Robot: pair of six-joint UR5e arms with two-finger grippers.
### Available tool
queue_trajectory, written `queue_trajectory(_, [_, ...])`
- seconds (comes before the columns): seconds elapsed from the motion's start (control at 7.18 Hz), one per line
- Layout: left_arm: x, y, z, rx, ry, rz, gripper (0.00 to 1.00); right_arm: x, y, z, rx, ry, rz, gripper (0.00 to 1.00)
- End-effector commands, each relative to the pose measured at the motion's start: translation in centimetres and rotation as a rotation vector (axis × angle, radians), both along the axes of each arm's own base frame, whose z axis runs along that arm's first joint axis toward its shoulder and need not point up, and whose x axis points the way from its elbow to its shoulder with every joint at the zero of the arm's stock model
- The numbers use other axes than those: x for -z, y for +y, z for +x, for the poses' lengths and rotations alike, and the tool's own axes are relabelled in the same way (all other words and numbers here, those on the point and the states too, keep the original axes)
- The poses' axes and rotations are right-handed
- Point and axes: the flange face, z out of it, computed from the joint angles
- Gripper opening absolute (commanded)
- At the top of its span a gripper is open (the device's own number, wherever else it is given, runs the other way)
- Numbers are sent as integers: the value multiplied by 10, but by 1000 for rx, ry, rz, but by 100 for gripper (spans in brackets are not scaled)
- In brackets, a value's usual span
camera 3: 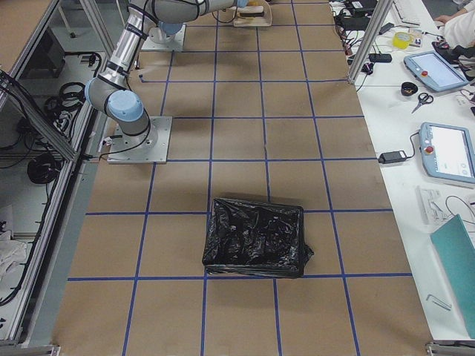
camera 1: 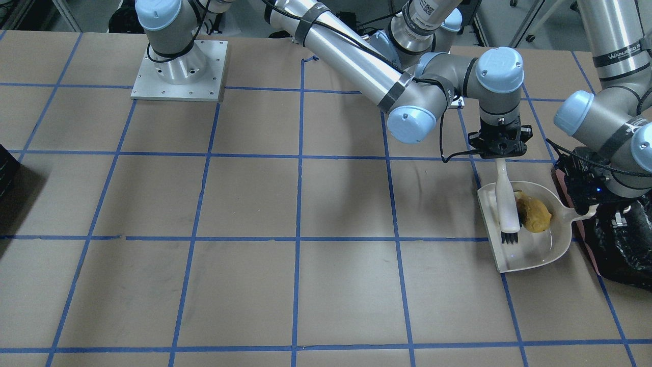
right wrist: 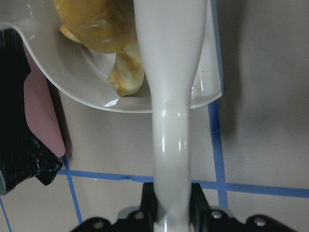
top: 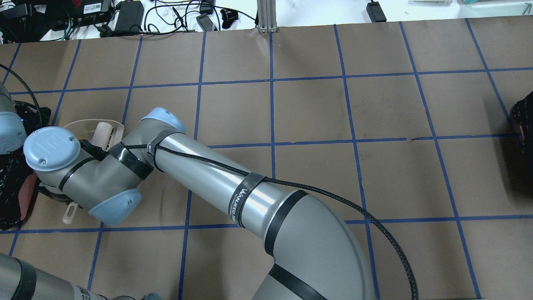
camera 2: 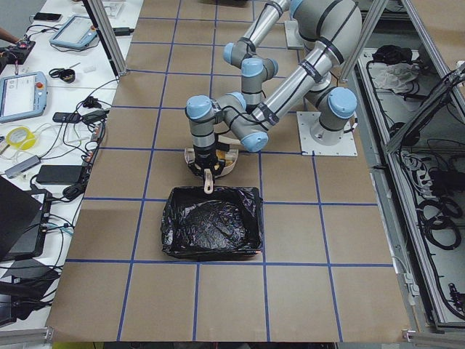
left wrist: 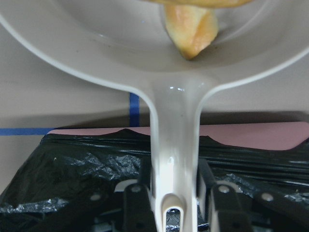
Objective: Sweep and dump trash in nearest bin
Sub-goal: 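Sweep the sponge and wrapper into the dustpan with the right gripper's brush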
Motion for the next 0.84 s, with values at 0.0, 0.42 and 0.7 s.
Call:
queue_trajectory(0.0, [0, 0, 0, 0, 2, -1, 0, -40, -29, -44, 1, 58, 17, 0])
queue_trajectory(0.42, [0, 0, 0, 2, 2, 0, 0, -46, -53, -134, -33, 108, 14, 0])
queue_trajectory(0.7, [-1, 0, 0, 2, 1, -1, 0, -37, -43, -133, -26, 100, 7, 0])
